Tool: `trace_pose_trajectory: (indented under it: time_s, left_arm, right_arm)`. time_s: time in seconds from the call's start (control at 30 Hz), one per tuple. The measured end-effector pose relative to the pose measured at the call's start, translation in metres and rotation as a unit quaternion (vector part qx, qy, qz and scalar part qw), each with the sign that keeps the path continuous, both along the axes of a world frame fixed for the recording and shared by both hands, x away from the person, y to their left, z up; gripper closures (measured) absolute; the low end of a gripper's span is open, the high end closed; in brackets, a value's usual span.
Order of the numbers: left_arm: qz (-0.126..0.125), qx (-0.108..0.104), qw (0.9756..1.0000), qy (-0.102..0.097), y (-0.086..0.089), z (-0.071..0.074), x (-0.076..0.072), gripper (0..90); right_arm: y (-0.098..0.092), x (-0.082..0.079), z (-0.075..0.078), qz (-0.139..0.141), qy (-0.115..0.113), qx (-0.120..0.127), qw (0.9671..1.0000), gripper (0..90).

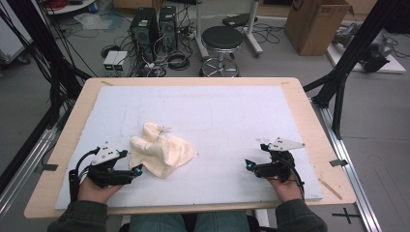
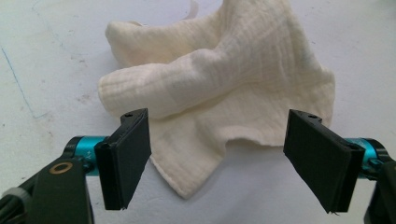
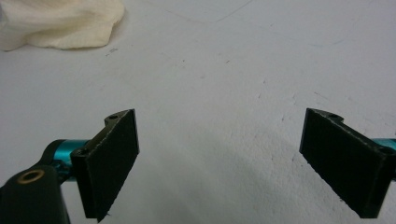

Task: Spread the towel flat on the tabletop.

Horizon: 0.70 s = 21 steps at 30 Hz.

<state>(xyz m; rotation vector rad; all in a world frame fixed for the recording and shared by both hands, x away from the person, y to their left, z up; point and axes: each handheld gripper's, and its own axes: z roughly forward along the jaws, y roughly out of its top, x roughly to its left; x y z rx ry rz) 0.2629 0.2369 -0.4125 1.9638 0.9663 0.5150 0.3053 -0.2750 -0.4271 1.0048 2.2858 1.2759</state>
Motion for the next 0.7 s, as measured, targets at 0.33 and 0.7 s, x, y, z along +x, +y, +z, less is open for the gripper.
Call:
trace_pose_trajectory:
  time_s: [0.33, 0.7]
  left_arm:
    - [-0.003, -0.001, 1.0, -0.006, -0.0025, 0.003, -0.002, 23.1]
    - [-0.01, -0.001, 0.9999, -0.005, -0.0062, 0.0023, -0.0016, 23.1]
  right_arm:
    - [-0.0014, -0.0046, 0.0015, 0.001, -0.003, 0.001, 1.0, 11.2]
    - [0.0001, -0.0046, 0.002, 0.002, -0.002, 0.002, 1.0, 11.2]
